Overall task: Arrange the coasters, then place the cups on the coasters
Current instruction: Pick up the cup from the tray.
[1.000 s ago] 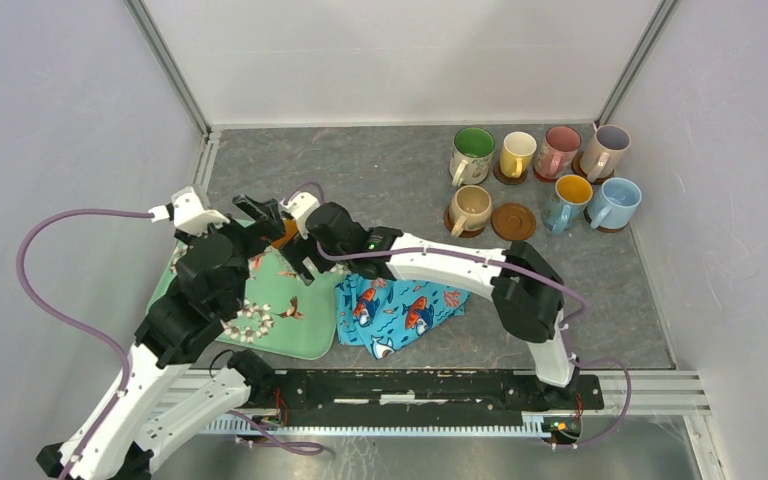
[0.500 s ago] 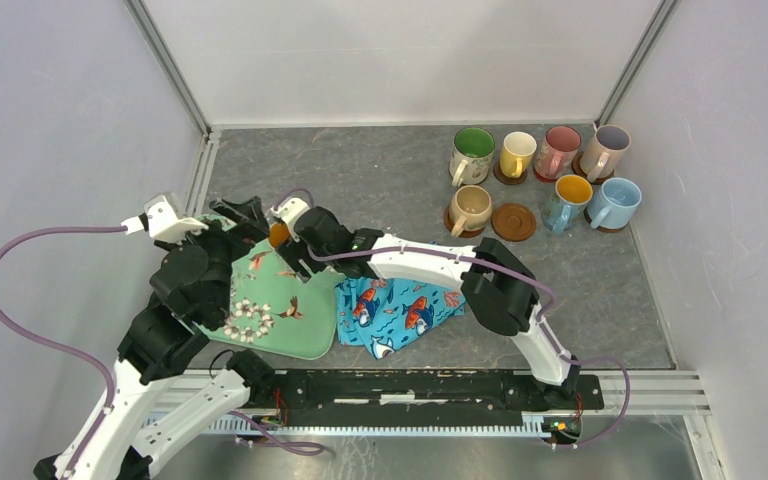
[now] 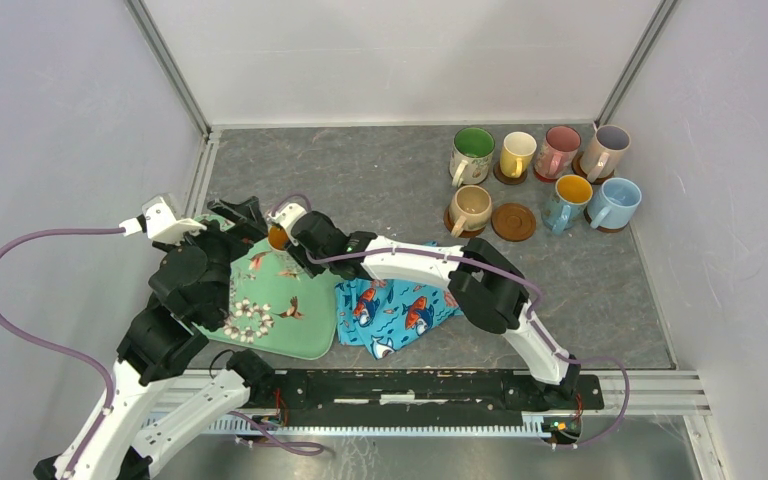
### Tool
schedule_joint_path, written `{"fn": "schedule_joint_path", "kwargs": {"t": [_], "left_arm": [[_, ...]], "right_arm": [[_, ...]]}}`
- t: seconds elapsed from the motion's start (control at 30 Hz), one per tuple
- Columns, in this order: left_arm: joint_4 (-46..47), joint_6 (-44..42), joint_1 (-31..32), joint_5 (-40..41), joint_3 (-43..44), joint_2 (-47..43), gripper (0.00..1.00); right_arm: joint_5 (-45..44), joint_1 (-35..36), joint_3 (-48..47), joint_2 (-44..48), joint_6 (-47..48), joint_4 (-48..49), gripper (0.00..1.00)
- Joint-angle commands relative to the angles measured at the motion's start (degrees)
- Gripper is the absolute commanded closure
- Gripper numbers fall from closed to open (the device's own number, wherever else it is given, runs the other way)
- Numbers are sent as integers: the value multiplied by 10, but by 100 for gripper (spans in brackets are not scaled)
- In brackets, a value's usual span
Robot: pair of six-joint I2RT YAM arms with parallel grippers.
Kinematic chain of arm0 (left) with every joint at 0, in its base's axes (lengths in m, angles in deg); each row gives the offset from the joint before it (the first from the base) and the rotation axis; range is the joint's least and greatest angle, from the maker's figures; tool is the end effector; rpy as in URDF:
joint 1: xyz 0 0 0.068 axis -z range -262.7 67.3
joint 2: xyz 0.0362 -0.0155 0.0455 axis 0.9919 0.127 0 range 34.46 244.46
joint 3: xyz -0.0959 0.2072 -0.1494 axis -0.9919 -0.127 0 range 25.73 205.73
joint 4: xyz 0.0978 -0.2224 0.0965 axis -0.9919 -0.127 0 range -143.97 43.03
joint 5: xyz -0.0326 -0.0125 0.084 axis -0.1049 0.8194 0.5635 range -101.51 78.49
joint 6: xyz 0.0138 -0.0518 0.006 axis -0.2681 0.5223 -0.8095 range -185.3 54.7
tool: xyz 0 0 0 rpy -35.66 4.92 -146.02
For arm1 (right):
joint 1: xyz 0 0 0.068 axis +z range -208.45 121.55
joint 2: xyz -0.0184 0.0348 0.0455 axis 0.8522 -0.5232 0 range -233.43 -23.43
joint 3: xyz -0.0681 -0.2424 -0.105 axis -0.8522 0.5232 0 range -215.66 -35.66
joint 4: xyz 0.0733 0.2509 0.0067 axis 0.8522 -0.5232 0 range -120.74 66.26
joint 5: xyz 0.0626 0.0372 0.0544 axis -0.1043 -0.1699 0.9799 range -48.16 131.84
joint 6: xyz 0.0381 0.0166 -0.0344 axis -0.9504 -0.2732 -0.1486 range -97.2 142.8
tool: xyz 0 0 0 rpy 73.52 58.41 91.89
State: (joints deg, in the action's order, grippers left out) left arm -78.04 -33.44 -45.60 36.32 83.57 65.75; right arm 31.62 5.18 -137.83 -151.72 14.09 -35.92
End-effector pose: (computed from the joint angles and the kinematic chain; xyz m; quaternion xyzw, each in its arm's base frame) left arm 0.0831 -0.0298 0.4061 -0.2441 0.6833 -0.1058 0.6800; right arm 0.2346 0.4591 0.1990 -0.3789 0.8133 0.1916 0.3979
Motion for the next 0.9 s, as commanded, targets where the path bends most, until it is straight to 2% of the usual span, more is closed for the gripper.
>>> {"fn": "schedule_joint_path", "kwargs": {"t": [0.0,0.2,0.23,0.87], "left_arm": [[13,-18,1,11,9,-3,0],[12,-17,1,10,8,-3,0],[12,-16,1,10,8,-3,0],[14,-2,1,-1,0,2,0]], "right_arm": [[-8,1,-27,0,6,14,63],[-7,0,-24,13,10,8,97],[-7,0,-24,17,11,7,100],[-12,1,26,134,21,41,100]]}}
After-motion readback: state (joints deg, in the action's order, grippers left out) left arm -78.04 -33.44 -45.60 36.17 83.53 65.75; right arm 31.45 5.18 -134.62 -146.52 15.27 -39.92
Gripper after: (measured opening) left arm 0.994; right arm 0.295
